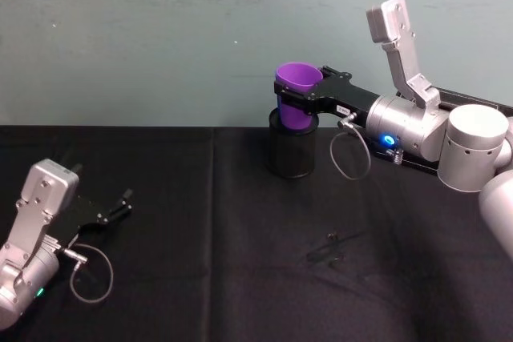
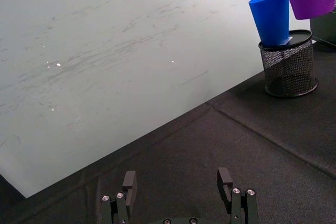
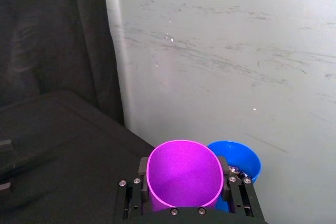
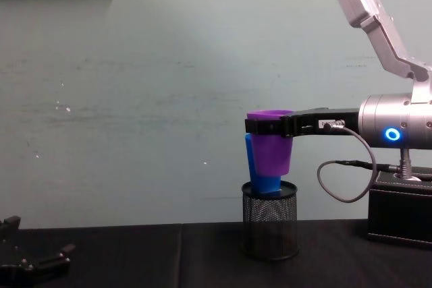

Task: Pick up one cup with a gripper and tap it against the other cup.

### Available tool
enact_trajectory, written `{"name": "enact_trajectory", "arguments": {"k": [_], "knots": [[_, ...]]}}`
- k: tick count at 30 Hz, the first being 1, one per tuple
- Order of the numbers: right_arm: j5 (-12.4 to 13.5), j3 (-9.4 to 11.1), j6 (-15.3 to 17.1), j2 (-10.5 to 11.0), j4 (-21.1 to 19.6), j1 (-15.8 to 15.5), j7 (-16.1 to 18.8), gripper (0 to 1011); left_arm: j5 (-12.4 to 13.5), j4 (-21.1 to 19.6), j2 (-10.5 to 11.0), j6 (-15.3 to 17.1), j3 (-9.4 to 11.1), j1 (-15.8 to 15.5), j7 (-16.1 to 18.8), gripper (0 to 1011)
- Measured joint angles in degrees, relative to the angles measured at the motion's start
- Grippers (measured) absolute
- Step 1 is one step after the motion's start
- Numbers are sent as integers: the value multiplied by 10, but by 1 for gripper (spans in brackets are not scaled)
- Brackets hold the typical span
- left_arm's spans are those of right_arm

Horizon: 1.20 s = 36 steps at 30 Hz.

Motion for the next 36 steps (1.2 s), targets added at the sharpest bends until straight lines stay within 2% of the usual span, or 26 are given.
{"name": "enact_trajectory", "arguments": {"k": [17, 36], "knots": [[-8, 7, -8, -12, 33, 13, 2, 741, 0, 0, 0, 0, 0, 0, 0, 1004], [-24, 17, -40, -34, 97, 44, 10, 741, 0, 0, 0, 0, 0, 0, 0, 1005]]}}
